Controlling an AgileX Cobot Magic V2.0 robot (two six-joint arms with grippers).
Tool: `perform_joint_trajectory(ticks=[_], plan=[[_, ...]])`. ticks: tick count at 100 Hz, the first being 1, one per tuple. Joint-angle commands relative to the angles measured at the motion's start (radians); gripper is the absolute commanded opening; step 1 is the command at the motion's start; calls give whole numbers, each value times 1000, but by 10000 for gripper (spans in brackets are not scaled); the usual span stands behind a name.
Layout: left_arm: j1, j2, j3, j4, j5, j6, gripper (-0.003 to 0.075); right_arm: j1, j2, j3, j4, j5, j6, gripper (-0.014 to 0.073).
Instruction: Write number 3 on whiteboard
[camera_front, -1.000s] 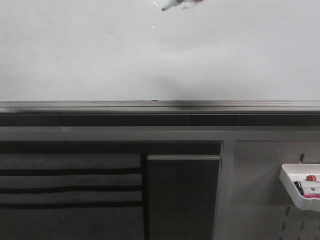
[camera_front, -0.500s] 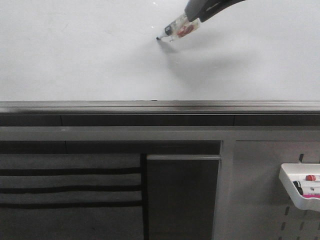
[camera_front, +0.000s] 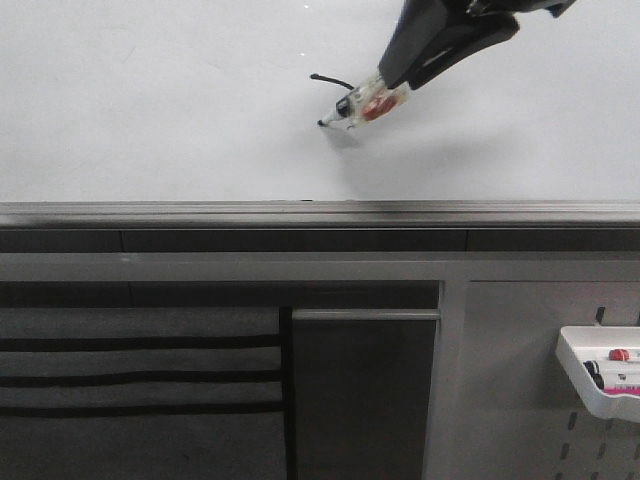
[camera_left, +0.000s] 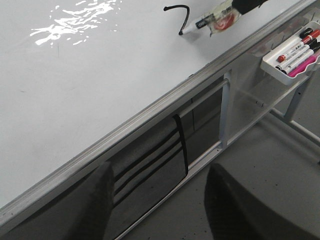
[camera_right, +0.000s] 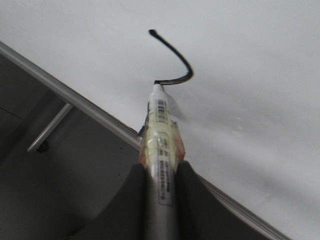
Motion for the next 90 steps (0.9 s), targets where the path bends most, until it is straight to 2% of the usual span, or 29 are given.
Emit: perform_joint_trajectory(ticks=[1,14,21,27,42,52,61,70,90], plan=[[1,-1,-28,-21,-69,-10,377,-13,-8,-31,-34,-123,3,-48],[1,-1,-28,-21,-69,-10,377,-81,-49,-21,-41,23,5,-48],[1,-1,-28,-21,-69,-10,377,-78,-60,5,-10,71,5,-48],[1,-1,-28,-21,-69,-10,377,-44,-55,32,29,42,-4,-48],[1,3,-28,-21,-69,-10,377,71,3,4,33,-157,-5,-48],[1,4,-28,-21,-69,-10,377,103,-4,-69,45,-45,-8,-48],[1,4,-28,-21,-69,-10,377,131,-88,-48,45,31,-65,-48],[1,4,-28,-21,-69,-10,377,153,-205,31,45,27,-100,-48],[1,4,-28,-21,-69,-10,377,176,-403,165,43,34,-273,-48]])
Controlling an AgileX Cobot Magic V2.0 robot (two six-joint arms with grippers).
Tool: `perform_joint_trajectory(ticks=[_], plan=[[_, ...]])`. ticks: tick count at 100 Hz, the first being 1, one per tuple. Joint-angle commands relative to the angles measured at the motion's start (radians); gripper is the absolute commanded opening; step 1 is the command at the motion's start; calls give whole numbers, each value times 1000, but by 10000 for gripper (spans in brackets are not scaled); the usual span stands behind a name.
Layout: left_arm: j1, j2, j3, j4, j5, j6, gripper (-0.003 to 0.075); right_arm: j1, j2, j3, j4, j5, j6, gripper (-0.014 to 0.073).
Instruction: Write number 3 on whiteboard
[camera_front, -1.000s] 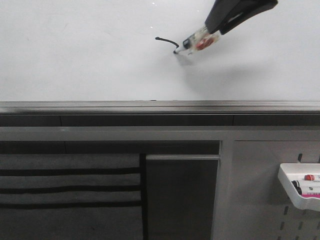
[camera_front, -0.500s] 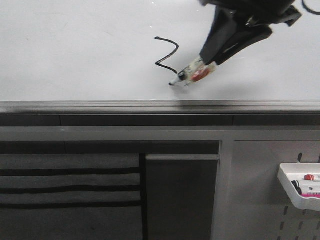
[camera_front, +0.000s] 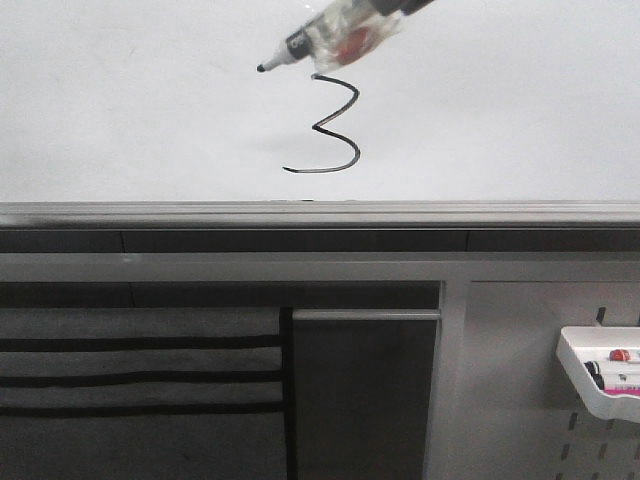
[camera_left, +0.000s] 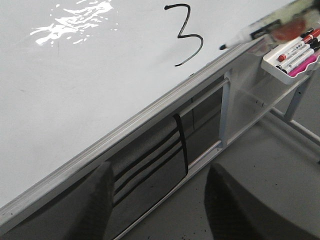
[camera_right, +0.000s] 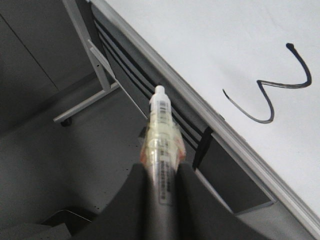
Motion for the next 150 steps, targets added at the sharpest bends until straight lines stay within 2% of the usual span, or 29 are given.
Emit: perform_joint_trajectory(ticks=[1,23,33,53,66,85,98,116,138,150], plan=[[1,2,-28,-20,-69,-10,377,5,-84,13,14,-30,-85,-48],[1,2,-28,-20,-69,-10,377,5,-125,23,14,71,-355,-48],[1,2,-28,-20,-69,-10,377,5,-119,23,14,68,-409,-48],[1,5,-28,-52,-100,-7,377,10,-106,23,14,18,-419,-48],[-25,52,-50,-66,-67,136,377,56,-91,23,14,0,-482,-48],[-146,188,-129,-97,-9,303,377,145,-78,23,12,-92,-508,-48],[-253,296,-184,-97,-8,407,377,155,-78,23,9,-99,-508,-48],[-360,434,-269,-90,-23,433,377,155,-78,23,9,-101,-508,-48],[-372,524,-339,-85,-16,433,377,155,-78,23,9,-98,-508,-48],[-372,525,-343,-85,-12,433,312,155,-78,23,9,-98,-508,-48]])
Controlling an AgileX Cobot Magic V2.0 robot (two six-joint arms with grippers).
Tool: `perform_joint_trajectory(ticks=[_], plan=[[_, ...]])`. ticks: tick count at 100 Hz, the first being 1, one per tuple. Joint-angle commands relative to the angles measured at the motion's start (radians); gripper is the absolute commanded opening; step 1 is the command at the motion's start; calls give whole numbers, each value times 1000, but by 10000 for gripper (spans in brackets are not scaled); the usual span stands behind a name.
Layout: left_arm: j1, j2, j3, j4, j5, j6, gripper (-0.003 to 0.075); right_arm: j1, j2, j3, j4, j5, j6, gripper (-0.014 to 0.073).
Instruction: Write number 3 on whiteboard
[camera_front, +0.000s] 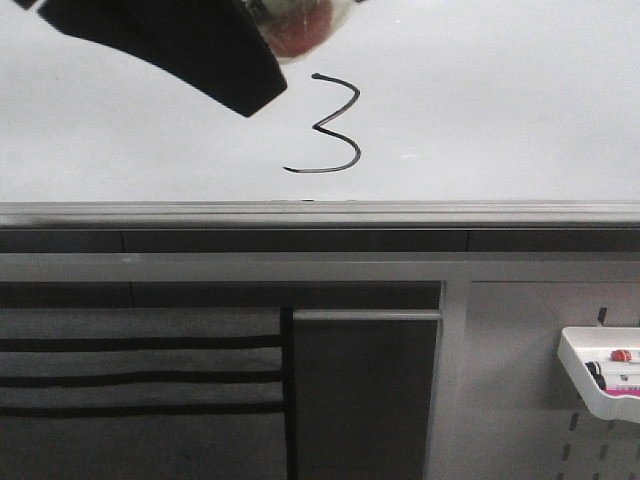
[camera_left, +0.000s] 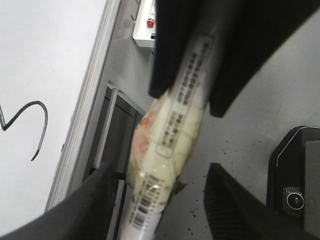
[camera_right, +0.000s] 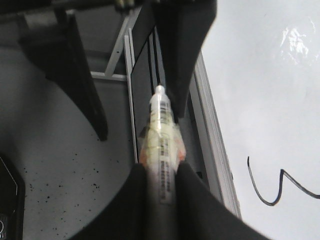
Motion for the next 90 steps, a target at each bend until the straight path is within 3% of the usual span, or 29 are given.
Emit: perform_joint_trajectory(ticks=[1,17,36,77,90], plan=[[-8,-24,-40,-18,-41,-1,298,0,-15,-27,13,-58,-10,-48],[-8,-24,-40,-16,-19,-1,163,0,-15,-27,13,-58,-10,-48],[-8,-24,-40,-16,-11,-1,74,0,-15,-27,13,-58,-10,-48],[-8,-24,-40,-15,-9,-1,29,0,-15,-27,13,-58,-10,-41],[-8,-24,-40,-15,-8,-1,8,0,-15,-27,13,-58,-5,60]])
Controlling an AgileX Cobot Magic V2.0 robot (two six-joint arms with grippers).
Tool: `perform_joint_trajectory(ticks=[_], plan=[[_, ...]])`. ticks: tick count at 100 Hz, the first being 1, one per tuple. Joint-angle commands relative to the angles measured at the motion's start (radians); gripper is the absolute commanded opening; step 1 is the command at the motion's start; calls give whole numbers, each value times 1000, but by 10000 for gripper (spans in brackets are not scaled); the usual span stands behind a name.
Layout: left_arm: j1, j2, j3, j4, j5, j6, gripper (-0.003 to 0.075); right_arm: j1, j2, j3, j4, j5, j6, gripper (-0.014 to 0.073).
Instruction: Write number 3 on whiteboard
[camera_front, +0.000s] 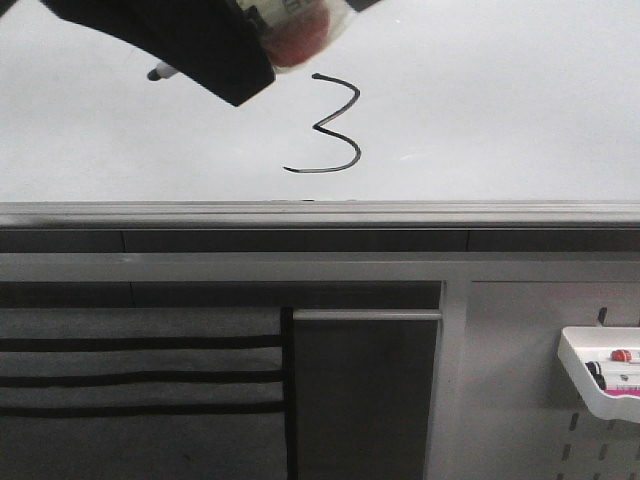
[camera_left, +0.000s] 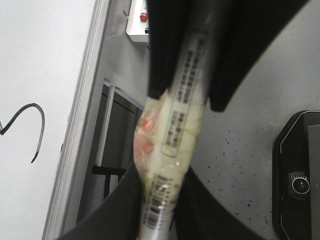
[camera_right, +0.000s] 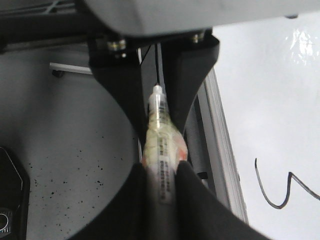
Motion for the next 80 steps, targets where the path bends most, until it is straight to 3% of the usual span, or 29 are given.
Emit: perform_joint_trajectory(ticks=[1,21,35,50,64,80], plan=[[-6,-24,-34,-39,-37,-38,6,-2,-15,-27,13,-76,10,69],[27,-24,-34,-37,-37,-38,-18,-27,-27,-27,13,-90,78,255],[113,-24,-34,-37,-44,-98,-18,-111,-82,-27,11,-78,149,258],[271,-13,-23,-39,-78,-217,-18,-228,-158,-27,11,-55,232,258],[424,34,14,-105,-206,-329,-18,-297,-187,-27,15,9,242,258],[524,107,22,-226,-351,-331,-18,-307,-187,-25,19,86,242,258]])
